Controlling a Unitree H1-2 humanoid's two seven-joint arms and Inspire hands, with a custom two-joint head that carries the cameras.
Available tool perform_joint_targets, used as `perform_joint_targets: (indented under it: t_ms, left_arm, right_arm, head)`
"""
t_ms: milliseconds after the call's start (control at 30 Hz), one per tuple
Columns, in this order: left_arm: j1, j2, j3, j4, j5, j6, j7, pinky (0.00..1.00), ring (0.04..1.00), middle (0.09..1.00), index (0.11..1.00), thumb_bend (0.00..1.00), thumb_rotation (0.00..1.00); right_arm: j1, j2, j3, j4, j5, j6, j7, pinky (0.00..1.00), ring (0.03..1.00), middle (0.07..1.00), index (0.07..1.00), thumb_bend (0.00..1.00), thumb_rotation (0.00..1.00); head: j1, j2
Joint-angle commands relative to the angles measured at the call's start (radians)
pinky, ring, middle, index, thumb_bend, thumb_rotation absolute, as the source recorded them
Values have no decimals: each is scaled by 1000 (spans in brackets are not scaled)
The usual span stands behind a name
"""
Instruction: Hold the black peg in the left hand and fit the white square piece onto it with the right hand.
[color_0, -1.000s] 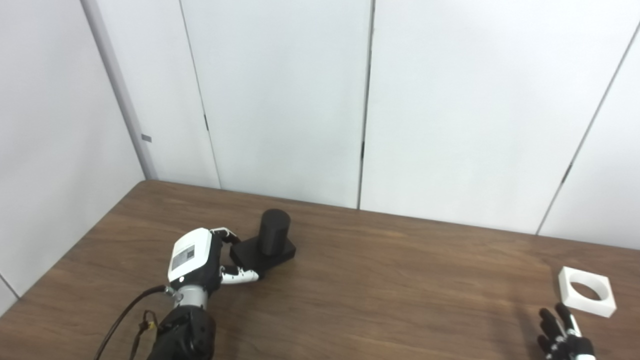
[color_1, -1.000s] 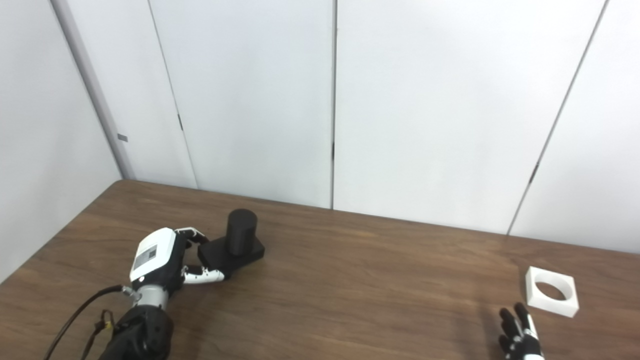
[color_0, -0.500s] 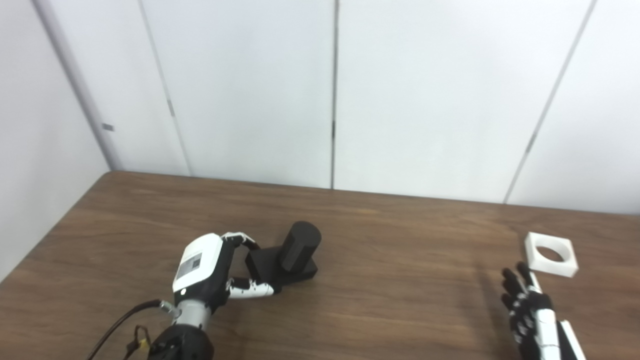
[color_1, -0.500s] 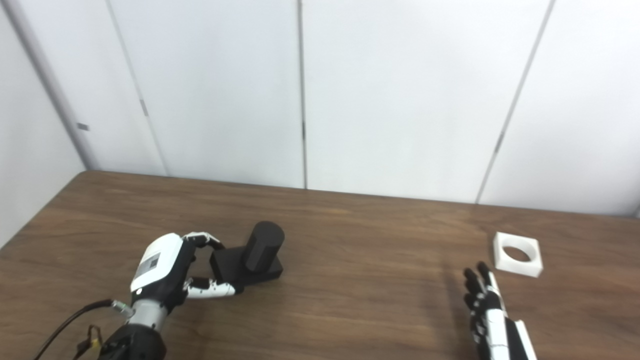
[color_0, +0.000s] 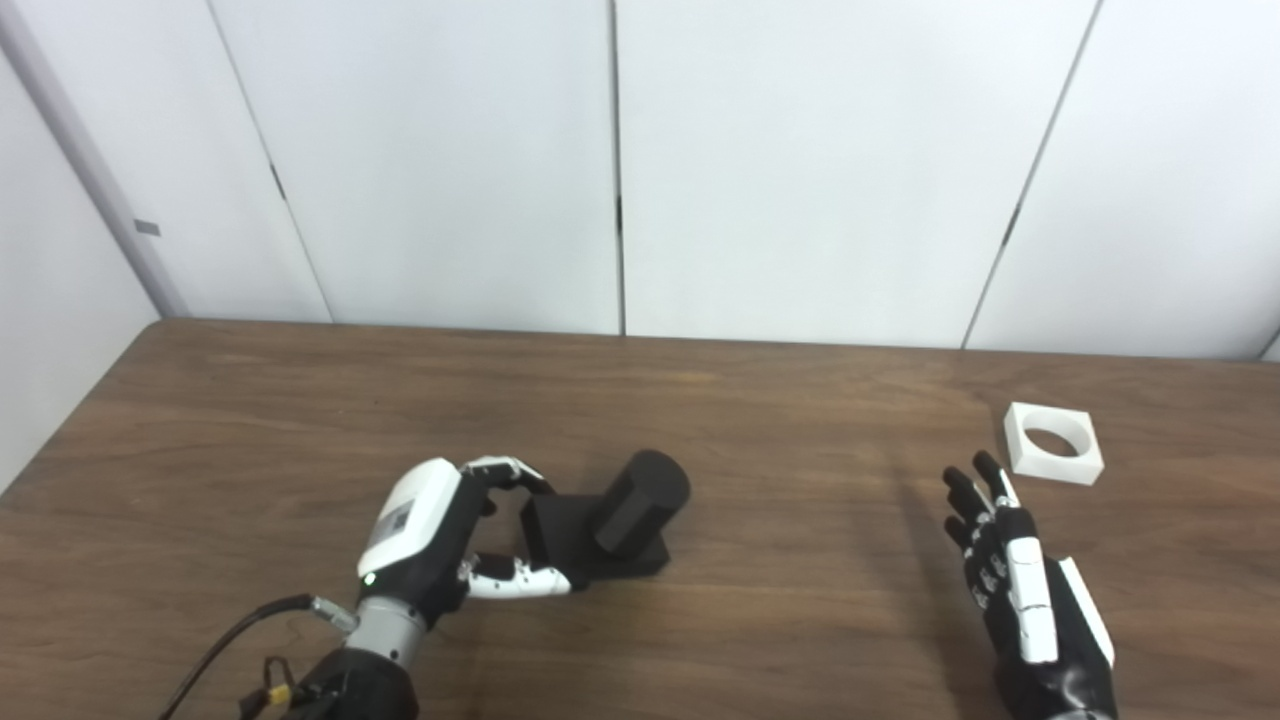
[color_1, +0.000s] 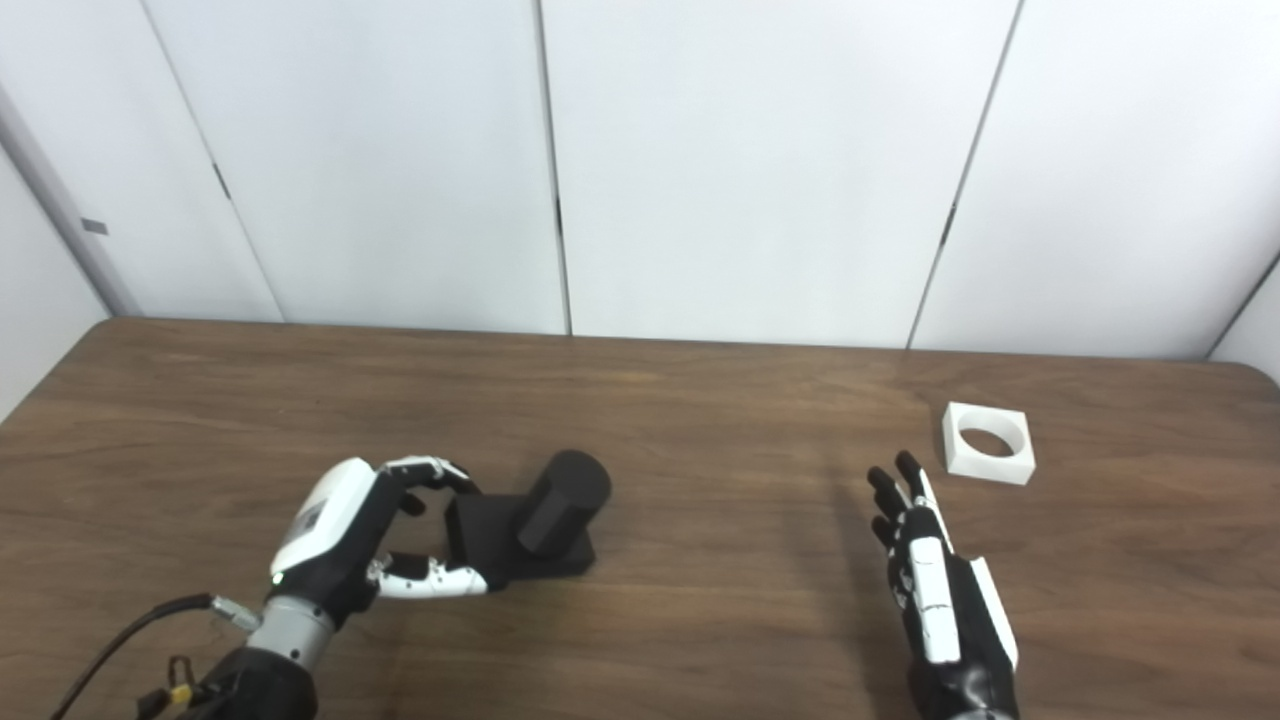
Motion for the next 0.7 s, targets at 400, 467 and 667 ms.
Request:
perform_joint_targets:
  t_ms: [400, 467, 667]
  left_arm:
    - [31, 31, -54, -28, -48, -139, -77, 690, 811, 779, 488, 503, 47]
    - [37, 35, -62, -29, -45, -142, -87, 685, 810, 781, 488, 504, 48]
    - [56, 64, -104, -24, -42, -180, -135, 726, 845, 809, 490, 504, 48]
  right_arm:
    - [121, 47, 26, -67, 5, 18, -22, 935, 963, 932, 1000, 533, 1000]
    - [120, 48, 28, -71, 4, 26, -25, 936, 960, 929, 1000, 537, 1000]
    - [117, 50, 35, -84, 2, 45, -33, 977, 969, 930, 1000, 547, 1000]
  head:
    - [-23, 39]
    - [-29, 47]
    - [-43, 66]
